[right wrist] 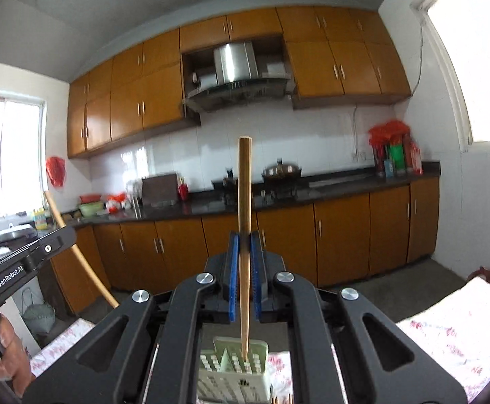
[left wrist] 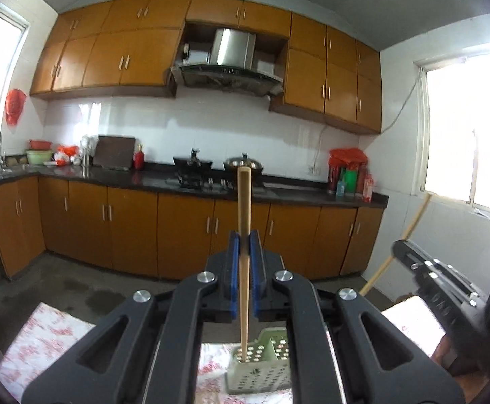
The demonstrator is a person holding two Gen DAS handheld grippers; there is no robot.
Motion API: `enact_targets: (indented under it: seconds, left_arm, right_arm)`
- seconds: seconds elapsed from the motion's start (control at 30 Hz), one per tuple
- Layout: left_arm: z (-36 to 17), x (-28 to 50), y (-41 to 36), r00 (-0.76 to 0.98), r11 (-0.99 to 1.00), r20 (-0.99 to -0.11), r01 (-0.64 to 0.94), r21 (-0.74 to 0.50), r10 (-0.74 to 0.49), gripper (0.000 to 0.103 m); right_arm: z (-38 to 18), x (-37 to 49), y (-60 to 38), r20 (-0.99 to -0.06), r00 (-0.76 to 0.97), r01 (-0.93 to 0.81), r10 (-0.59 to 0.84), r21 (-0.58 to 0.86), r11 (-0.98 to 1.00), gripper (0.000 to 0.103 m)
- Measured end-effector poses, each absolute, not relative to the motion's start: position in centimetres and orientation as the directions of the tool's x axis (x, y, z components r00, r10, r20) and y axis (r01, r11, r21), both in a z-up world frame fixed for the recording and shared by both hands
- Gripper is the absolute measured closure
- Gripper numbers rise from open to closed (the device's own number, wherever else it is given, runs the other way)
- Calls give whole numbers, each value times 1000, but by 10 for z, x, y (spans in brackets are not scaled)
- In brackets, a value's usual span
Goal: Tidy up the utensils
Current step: 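Lift the chopsticks upright with both tools and carry them over the green holder, then open both tools to drop the chopsticks into the green holder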
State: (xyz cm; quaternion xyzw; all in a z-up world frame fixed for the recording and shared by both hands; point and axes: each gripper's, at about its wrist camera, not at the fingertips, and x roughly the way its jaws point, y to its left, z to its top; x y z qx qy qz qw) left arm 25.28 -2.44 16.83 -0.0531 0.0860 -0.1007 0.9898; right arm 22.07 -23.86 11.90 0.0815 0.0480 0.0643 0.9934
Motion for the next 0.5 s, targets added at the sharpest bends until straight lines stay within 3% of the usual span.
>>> enact_targets:
  seconds: [0.17, 0.37, 0.4, 0.47, 0.5]
  left_arm:
    - [134, 279, -36, 948, 969, -222, 199, -145, -228, 95]
    - [113, 289, -32, 937, 970, -267, 190, -149, -224, 93]
    - [112, 289, -30, 937, 970, -268, 189, -153, -225, 92]
    - [112, 285, -24, 938, 969, -266, 185, -162, -223, 79]
    - [114, 282, -21, 940, 969, -260, 182, -165, -221, 76]
  right_arm:
    - [91, 235, -239, -182, 974, -106, 138, 175, 979, 95]
    - [88, 231, -235, -220, 964, -115, 149, 161, 980, 92]
    - [89, 229, -235, -224, 963, -116, 151, 163, 980, 86]
    - [91, 224, -235, -221, 963, -116, 151, 164, 980, 69]
    - [94, 218, -237, -213, 966, -115, 149, 162, 980, 67]
